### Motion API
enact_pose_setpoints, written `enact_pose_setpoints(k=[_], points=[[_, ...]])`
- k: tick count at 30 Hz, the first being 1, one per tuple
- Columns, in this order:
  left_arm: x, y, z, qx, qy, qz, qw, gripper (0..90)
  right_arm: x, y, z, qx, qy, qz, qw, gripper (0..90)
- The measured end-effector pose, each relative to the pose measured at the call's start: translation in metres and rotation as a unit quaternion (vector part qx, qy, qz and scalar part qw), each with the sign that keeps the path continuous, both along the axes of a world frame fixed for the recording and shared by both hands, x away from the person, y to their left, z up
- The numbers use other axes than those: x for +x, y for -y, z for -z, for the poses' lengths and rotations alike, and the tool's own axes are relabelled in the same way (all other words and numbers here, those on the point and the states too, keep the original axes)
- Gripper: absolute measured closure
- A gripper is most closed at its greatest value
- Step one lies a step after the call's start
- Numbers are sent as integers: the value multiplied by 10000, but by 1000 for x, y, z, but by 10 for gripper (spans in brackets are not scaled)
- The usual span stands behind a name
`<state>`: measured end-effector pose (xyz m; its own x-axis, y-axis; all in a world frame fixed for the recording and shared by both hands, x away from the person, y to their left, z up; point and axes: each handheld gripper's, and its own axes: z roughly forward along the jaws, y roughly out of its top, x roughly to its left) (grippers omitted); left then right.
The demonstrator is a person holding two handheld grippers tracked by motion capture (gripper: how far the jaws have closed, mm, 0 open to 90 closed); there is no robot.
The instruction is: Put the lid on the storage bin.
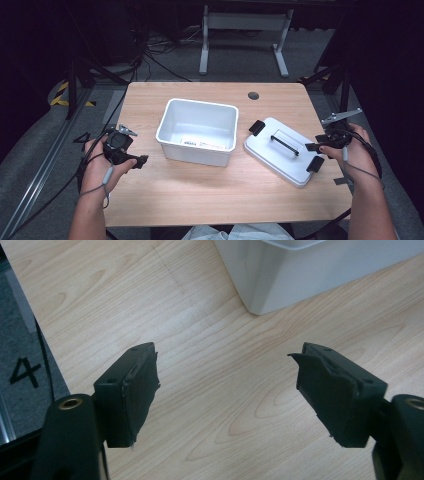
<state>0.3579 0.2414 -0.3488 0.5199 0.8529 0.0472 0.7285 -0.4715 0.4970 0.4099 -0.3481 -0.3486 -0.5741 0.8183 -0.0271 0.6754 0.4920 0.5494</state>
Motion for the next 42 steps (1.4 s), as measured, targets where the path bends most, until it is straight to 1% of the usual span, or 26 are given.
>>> enact_pose_setpoints(k=[2,3,4,5,6,7,8,10,12,14,16,17,19,20,21,23,26,29,31,33,35,39,40,42], points=[[-1,2,-1,-91,-32,22,10000,276,-1,-1,-1,-113,51,-252,9996,520],[-2,2,-2,-94,-24,38,9999,286,-1,-2,-1,-101,59,-284,9995,529],[-3,2,-3,-119,-55,60,9999,287,0,-4,0,-69,56,-329,9994,510],[-3,2,-3,-119,-55,60,9999,288,0,-4,0,-69,56,-329,9994,510],[-4,3,-3,-162,-43,79,9998,289,1,-6,2,-115,127,-424,9990,493],[-4,3,-3,-162,-43,79,9998,289,1,-8,3,-151,155,-487,9986,499],[-4,3,-4,-158,-19,105,9998,288,2,-10,4,-104,81,-461,9988,499],[-5,4,-4,-170,-3,102,9998,288,2,-11,4,-88,66,-458,9989,499],[-6,4,-4,-186,-52,147,9997,288,4,-14,3,-125,204,-455,9987,498],[-7,5,-5,-207,-44,113,9997,288,4,-17,2,-87,242,-452,9986,500],[-9,5,-4,-190,-11,148,9997,288,5,-21,3,-60,290,-512,9983,493],[-10,5,-5,-210,-72,150,9996,288,6,-23,4,-43,263,-538,9982,489],[-12,4,-5,-172,-67,188,9997,288,9,-28,7,-43,184,-593,9981,482],[-13,3,-4,-188,-48,149,9997,288,12,-31,9,-64,170,-640,9978,469],[-14,2,-4,-174,-68,161,9997,286,14,-34,11,-53,144,-674,9976,465],[-16,2,-3,-187,-63,108,9997,285,18,-38,16,-48,104,-740,9972,465],[-18,0,-3,-165,-90,133,9997,285,25,-46,26,-74,1,-843,9964,465],[-19,-1,-2,-184,-113,131,9997,285,31,-50,35,-19,-135,-943,9955,467],[-20,-1,-1,-201,-137,100,9997,285,34,-52,39,6,-181,-956,9953,472],[-21,-2,-1,-181,-130,123,9997,285,37,-53,43,-65,-179,-946,9953,478],[-21,-2,-1,-176,-136,116,9997,284,40,-53,49,-111,-229,-954,9951,490],[-20,-2,1,-174,-174,157,9996,284,44,-55,60,-162,-413,-985,9942,507],[-20,-2,1,-174,-174,157,9996,284,44,-55,60,-162,-413,-985,9942,507],[-19,-2,1,-162,-202,163,9995,284,46,-55,64,-232,-461,-997,9937,514]])
